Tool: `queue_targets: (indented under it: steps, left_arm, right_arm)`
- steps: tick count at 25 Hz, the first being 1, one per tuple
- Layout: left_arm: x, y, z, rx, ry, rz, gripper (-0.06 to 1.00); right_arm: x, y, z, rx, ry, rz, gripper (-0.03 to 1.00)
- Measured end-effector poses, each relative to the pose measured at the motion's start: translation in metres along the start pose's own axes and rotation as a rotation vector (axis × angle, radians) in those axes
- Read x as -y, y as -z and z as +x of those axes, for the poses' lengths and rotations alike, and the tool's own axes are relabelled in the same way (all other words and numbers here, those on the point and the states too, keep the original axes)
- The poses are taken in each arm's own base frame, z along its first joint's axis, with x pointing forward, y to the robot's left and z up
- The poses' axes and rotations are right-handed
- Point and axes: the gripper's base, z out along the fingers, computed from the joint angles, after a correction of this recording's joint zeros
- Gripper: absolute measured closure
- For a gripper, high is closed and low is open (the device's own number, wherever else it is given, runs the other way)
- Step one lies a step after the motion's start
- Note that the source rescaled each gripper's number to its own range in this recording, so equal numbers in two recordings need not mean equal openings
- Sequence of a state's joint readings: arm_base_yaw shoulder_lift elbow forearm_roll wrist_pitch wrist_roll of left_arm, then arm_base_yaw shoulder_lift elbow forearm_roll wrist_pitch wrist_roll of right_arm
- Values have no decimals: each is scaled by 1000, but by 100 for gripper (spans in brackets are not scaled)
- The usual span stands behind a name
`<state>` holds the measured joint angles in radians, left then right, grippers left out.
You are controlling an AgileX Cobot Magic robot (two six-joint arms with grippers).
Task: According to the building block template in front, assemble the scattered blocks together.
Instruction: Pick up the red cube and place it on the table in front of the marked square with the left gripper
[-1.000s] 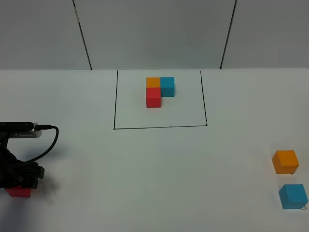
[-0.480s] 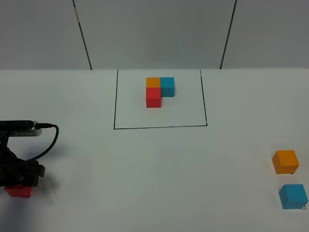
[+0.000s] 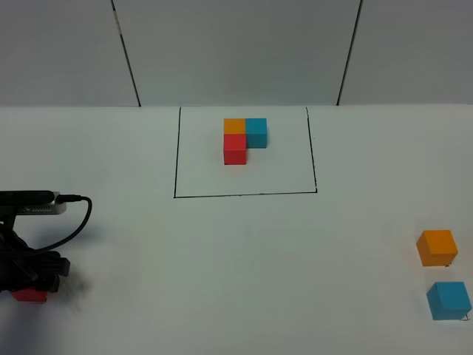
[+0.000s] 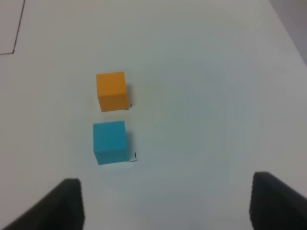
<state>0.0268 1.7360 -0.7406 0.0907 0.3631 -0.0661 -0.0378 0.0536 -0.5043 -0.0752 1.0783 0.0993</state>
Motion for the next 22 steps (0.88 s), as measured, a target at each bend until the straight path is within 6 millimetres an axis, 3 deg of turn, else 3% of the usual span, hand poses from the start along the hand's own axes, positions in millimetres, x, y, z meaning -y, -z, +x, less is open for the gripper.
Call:
queue_targets:
  steps: [7,12,16,22]
  left_arm:
    - [0,0,-1,12,0,1,11]
    - [0,0,-1,10,0,1,22]
    - [0,0,0,2,-3,0,43]
    - [0,0,0,-2,-3,0,82]
  right_arm:
    - [0,0,0,0,0,0,47]
    - [0,0,0,0,-1,0,47]
    - [0,0,0,0,-1,0,47]
    - [0,0,0,0,-1,0,47]
